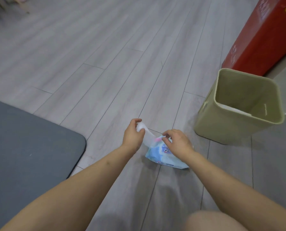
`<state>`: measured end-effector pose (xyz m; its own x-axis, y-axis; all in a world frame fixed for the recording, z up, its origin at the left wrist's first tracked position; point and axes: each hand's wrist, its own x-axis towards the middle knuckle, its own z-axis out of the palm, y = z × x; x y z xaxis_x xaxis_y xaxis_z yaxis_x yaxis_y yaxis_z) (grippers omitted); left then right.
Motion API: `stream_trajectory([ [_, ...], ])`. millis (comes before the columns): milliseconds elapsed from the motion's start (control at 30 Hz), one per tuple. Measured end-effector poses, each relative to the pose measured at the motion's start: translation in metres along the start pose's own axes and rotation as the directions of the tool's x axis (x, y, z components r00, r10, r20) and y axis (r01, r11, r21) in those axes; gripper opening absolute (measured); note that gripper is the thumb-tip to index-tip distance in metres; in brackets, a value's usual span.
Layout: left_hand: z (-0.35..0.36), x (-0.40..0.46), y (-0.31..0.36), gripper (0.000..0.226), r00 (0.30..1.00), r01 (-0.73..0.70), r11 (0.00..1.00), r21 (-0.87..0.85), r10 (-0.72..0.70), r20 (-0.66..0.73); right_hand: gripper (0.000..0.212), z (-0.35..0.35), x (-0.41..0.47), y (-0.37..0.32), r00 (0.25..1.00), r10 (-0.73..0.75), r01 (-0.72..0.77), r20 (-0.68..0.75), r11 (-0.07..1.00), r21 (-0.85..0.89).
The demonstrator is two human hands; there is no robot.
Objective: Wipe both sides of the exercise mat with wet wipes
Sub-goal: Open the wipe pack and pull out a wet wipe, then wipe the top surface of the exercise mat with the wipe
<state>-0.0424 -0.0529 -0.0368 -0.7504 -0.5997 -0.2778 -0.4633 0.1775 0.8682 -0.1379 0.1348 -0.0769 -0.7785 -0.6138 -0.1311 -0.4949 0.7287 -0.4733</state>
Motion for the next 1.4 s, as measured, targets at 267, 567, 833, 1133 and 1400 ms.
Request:
stream_trajectory([
  [267,-0.067,-0.017,0.038,0.042,0.985,-0.005,0.957,-0.288,-0.044,-0.165,0.040,-0.038,0.052,-0.111,0.959,-0.223,0.127,0.175,0.889,0.439],
  [567,-0.200,-0.064,0.033,0.040,0.931,-0.081,0.966,-0.247,-0.016,-0.366,0.014,-0.021,0.054,-0.261,0.935,-0.324,0.153,0.148,0.741,0.654],
  [833,-0.315,-0.110,-0.009,0.008,0.889,-0.025,0.989,-0.146,-0.045,-0.456,0.009,-0.003,0.024,-0.354,0.915,-0.385,0.202,0.123,0.699,0.686],
  [1133,-0.435,-0.125,-0.024,0.015,0.870,-0.067,0.975,-0.211,-0.047,-0.491,0.011,0.016,-0.007,-0.473,0.976,-0.216,0.133,0.024,0.681,0.720],
  [1400,-0.544,-0.140,-0.070,0.037,0.864,-0.055,0.987,-0.148,-0.027,-0.502,0.037,0.043,-0.020,-0.580,0.969,-0.249,0.208,-0.007,0.796,0.568],
])
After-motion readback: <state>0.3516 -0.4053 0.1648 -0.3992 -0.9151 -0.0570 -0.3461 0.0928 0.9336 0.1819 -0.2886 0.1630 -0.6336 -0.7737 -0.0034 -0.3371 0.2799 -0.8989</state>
